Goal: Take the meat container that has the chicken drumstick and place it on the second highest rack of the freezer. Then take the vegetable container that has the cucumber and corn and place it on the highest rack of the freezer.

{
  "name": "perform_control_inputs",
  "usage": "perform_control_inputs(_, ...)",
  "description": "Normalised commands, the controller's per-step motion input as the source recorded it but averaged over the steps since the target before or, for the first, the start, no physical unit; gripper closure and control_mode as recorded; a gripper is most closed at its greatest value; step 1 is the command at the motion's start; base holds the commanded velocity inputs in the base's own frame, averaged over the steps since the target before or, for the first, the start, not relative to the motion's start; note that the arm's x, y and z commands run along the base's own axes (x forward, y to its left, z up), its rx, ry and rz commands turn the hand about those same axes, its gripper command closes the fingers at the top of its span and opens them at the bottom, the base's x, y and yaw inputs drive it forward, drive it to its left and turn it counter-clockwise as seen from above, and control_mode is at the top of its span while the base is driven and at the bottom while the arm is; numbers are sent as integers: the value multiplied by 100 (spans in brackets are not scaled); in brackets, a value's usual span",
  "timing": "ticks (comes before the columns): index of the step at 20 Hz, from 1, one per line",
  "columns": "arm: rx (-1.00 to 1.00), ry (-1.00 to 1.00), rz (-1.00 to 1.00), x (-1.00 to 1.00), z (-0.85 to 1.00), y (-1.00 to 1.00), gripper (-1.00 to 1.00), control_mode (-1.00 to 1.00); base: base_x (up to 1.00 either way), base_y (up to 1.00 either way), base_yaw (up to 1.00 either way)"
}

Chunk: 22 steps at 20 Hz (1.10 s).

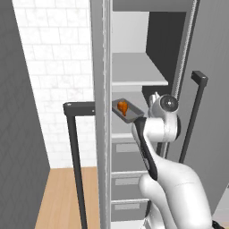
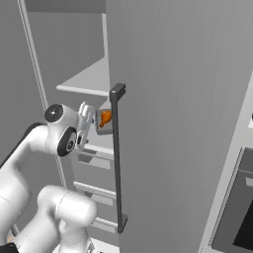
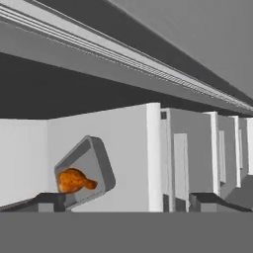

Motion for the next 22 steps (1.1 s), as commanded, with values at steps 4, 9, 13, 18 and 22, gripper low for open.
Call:
perform_control_inputs(4, -7, 16, 2, -50, 29, 0, -100, -100, 0, 0, 0)
perform_control_inputs(9, -3, 17, 7, -48, 35, 0, -100, -100, 0, 0, 0)
perform_control_inputs(13, -1, 15, 12, -43, 16, 0, -100, -100, 0, 0, 0)
perform_control_inputs(18, 0, 10, 8, -56, 6, 0, -100, -100, 0, 0, 0)
perform_control_inputs(22, 0, 5, 3, -54, 1, 0, -100, -100, 0, 0, 0)
